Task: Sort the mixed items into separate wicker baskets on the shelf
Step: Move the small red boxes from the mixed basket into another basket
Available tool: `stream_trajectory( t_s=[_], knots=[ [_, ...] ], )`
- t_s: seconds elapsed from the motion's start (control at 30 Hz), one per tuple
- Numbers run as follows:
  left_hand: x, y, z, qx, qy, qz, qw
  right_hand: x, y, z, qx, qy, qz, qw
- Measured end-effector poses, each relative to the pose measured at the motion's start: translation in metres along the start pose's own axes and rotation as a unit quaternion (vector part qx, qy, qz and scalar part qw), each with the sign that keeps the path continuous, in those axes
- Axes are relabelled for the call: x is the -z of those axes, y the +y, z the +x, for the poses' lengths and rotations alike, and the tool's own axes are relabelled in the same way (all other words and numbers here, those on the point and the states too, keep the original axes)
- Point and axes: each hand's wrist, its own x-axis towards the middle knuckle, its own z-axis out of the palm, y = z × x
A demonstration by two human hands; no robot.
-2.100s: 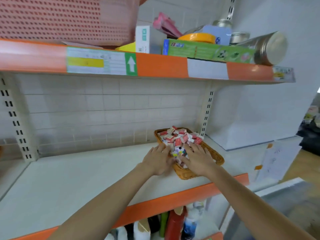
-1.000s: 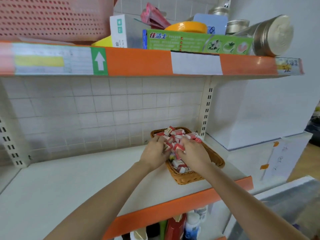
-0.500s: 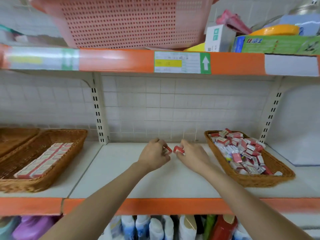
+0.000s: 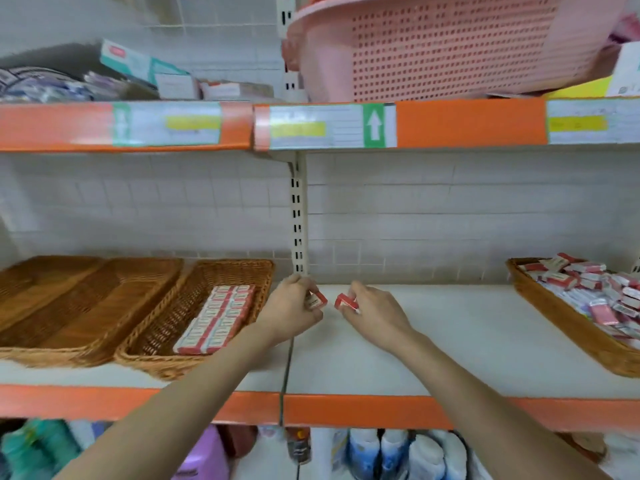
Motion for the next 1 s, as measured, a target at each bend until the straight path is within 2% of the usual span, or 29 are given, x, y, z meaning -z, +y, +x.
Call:
stream_trajectory(
  t_s=[0.27, 0.43, 0.7, 0.8, 1.0],
  knots=[
    [0.031, -0.062, -0.010, 0.040, 0.060, -0.010, 0.997, -0.022, -0.051, 0.037, 0.057, -0.034, 0.025, 0.998],
    [0.048, -0.092, -0.010, 0.100, 0.056, -0.003, 0.993, -0.036, -0.075, 0.070, 0.091, -0.058, 0.073, 0.991],
    [0.064, -0.145, -0.006, 0.152, 0.032, 0.029, 0.987, -0.069, -0.102, 0.113, 0.137, -0.075, 0.072, 0.985],
    [0.067, -0.166, -0.002, 0.143, 0.010, 0.044, 0.989, -0.085, -0.113, 0.127, 0.140, -0.070, 0.050, 0.986],
    [0.074, -0.202, 0.020, 0.072, -0.041, 0.079, 0.993, -0.117, -0.133, 0.147, 0.119, -0.052, -0.022, 0.991]
  ],
)
